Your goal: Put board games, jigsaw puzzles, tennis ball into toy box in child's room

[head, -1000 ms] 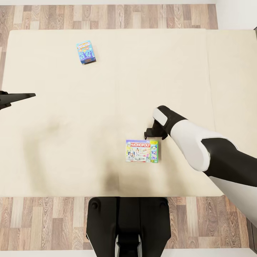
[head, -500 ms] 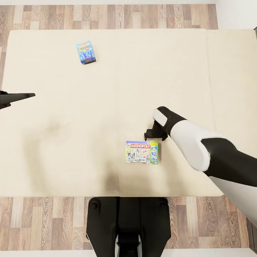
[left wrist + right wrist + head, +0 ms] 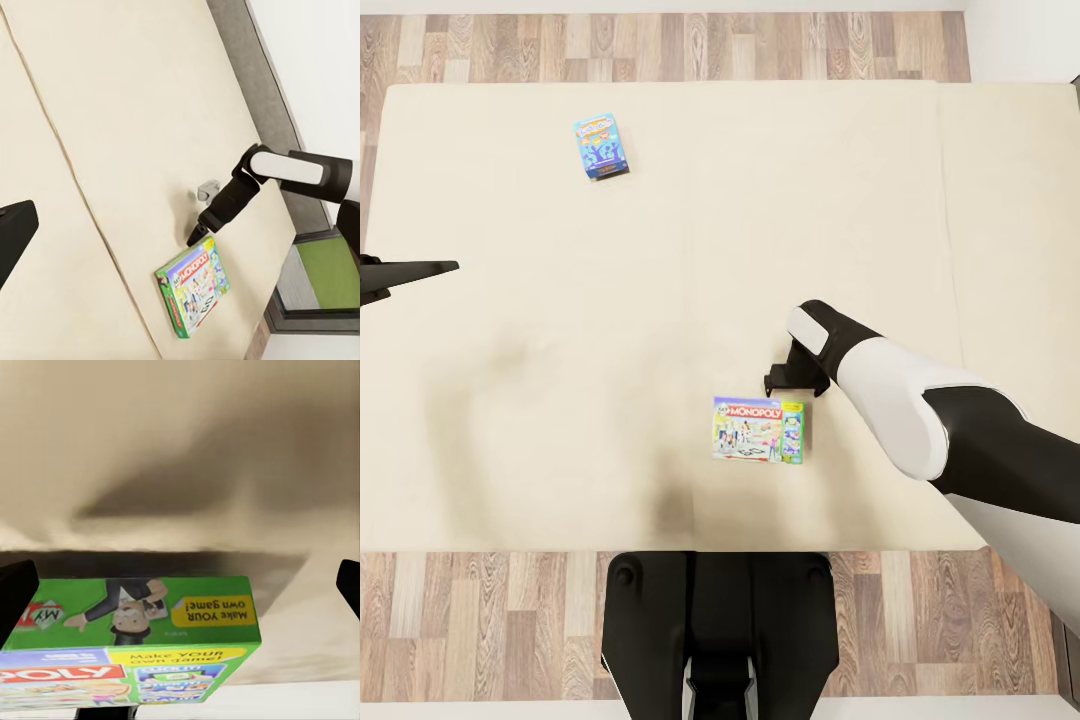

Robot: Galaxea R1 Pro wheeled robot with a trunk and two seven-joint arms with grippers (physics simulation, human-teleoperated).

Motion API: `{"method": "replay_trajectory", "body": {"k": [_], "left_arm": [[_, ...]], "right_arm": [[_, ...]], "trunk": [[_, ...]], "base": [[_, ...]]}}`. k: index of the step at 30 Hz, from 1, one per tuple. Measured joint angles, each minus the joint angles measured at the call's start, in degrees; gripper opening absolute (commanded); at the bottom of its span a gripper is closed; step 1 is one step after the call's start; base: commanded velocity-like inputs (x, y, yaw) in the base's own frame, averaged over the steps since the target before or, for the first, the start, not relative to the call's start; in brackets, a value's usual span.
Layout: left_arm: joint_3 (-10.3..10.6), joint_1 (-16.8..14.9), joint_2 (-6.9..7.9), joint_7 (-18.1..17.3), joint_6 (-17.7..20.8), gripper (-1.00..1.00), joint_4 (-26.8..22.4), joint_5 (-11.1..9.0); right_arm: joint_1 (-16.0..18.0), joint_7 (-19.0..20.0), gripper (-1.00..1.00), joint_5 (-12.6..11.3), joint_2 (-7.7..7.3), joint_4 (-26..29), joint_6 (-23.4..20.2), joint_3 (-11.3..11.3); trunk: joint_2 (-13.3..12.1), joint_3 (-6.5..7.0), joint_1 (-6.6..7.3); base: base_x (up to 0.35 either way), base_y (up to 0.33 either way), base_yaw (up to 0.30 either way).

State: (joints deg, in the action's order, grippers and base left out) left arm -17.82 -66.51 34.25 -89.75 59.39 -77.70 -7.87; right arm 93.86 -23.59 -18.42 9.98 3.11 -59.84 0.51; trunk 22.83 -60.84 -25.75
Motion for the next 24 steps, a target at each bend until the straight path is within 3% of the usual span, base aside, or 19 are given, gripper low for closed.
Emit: {"method": "replay_trajectory", "body": {"k": [24], "left_arm": [[0.03, 0.00, 0.00, 0.00, 0.00, 1.00, 0.00, 0.00]], "right_arm": [[0.00, 0.02, 1.00, 0.00, 0.00, -2.14, -0.04, -0.01]], "trunk": [[0.00, 0.00, 0.00]], "base": [[0.000, 0.000, 0.000]]}}
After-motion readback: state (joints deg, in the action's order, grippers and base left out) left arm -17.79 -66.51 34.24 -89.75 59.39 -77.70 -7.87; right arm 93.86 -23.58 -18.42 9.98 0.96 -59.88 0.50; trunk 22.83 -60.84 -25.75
